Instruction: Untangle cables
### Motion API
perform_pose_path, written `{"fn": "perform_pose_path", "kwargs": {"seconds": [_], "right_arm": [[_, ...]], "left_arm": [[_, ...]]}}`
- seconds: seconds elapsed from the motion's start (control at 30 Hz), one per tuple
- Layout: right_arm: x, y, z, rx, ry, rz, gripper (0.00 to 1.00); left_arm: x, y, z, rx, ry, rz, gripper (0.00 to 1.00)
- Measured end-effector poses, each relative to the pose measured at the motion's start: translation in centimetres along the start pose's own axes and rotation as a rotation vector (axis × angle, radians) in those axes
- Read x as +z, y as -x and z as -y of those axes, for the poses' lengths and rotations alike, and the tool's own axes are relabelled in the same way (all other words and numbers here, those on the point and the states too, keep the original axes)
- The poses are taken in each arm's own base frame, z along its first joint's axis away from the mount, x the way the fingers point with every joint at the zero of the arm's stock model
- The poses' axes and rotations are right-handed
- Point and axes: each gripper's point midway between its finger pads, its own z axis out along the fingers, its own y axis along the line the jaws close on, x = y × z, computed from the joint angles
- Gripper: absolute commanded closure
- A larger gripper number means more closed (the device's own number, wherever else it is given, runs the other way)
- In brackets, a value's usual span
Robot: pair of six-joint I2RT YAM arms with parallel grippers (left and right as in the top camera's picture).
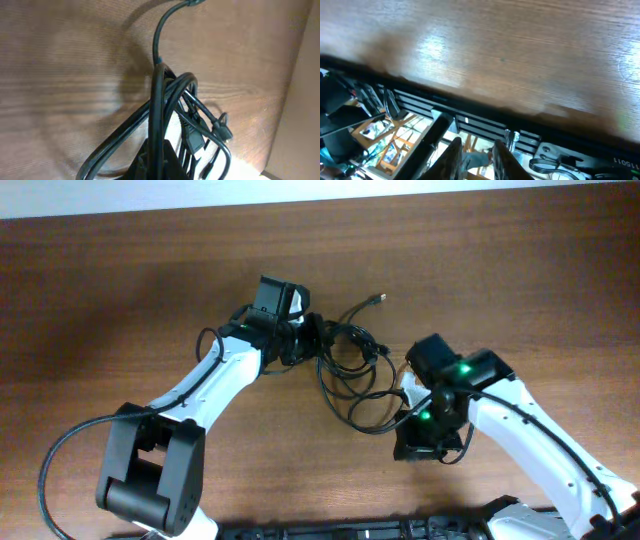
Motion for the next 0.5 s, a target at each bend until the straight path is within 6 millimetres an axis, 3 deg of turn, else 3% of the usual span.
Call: {"fn": "perform_pose_path", "kwargs": {"seconds": [0.03, 0.1, 0.17, 0.2, 0.27, 0.37, 0.47, 0.5], "right_arm": [[0.0, 1.6, -0.1, -0.028, -0.006, 0.065, 0.58], [-0.9, 6.6, 0.6, -0.092, -0.089, 0.284, 0.58], [-2.8, 11.7, 0.1, -0.145, -0.129, 0.517, 0.58], [-3.5, 12.9, -0.3, -0.157, -0.128, 0.578, 0.59], [-3.0, 14.2, -0.1, -0.154, -0.143, 0.59, 0.65], [0.1, 14.8, 1.1, -0.122, -0.171, 0.486, 0.82], [2.2, 15.4, 1.6, -0.109, -0.172, 0.431, 0.87], [2.2, 15.5, 1.5, -0.114, -0.166, 0.437, 0.93]], "left_arm": [[0.0, -0.5, -0.4, -0.001, 0.017, -0.018, 1.0], [-0.1, -1.7, -1.5, 0.018, 0.059, -0.065, 1.0], [-0.2, -2.3, -2.0, 0.03, 0.077, -0.089, 1.0], [-0.2, -2.4, -2.0, 0.035, 0.078, -0.093, 1.0], [-0.2, -2.5, -1.9, 0.045, 0.072, -0.099, 1.0], [-0.2, -2.6, -1.8, 0.053, 0.065, -0.104, 1.0], [-0.2, -2.6, -1.7, 0.056, 0.062, -0.106, 1.0], [-0.2, -2.6, -1.7, 0.056, 0.062, -0.106, 1.0]]}}
